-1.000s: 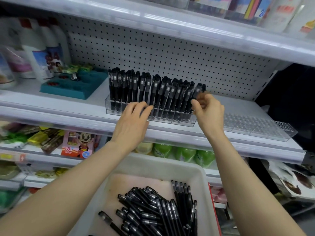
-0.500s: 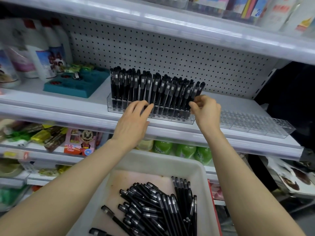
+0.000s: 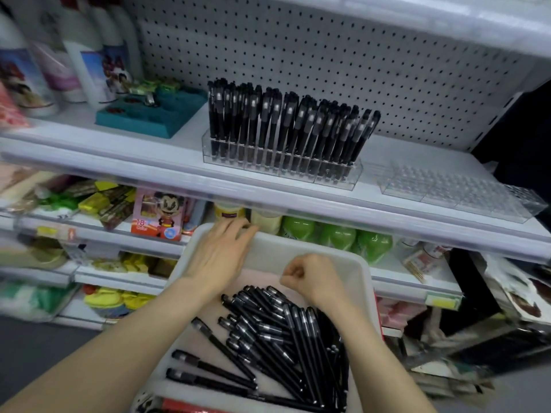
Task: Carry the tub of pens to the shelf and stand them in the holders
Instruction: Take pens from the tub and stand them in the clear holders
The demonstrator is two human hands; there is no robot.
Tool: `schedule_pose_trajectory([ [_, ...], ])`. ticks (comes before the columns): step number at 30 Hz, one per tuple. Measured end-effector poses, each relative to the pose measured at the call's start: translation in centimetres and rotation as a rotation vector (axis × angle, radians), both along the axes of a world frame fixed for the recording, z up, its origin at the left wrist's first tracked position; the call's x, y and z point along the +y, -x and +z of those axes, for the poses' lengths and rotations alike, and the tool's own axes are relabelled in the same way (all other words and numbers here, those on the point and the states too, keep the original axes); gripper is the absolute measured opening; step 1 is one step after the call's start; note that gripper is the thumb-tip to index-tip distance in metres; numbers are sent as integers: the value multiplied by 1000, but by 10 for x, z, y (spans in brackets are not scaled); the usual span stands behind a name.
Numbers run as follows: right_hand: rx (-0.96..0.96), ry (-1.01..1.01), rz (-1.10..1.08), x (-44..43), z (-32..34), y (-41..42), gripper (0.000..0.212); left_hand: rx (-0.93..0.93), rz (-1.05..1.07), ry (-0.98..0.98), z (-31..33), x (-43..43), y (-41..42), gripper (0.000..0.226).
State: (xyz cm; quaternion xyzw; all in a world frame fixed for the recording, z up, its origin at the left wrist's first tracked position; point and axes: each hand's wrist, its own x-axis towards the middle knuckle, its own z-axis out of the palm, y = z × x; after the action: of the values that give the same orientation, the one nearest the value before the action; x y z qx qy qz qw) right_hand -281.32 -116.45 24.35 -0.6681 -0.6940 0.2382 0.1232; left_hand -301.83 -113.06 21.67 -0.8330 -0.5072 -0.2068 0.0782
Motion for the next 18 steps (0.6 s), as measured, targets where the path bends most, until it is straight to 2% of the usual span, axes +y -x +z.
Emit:
schedule_pose_trajectory([
  [5,-46,227,119,-7,-14,-2,27,-8,26,-8,-6,1,-3,49],
  [9,-63,184,125,0,-18,-2,11,-7,37,-7,-9,2,-4,51],
  [13,-83,125,64,6,-23,-7,11,-7,38,14,-9,2,-4,53],
  [15,33,11,42,7,-20,-10,15,-9,43,18,-8,1,-5,52],
  [18,343,-113,12,3,-1,-11,7,-13,27,25,-7,1,-4,48],
])
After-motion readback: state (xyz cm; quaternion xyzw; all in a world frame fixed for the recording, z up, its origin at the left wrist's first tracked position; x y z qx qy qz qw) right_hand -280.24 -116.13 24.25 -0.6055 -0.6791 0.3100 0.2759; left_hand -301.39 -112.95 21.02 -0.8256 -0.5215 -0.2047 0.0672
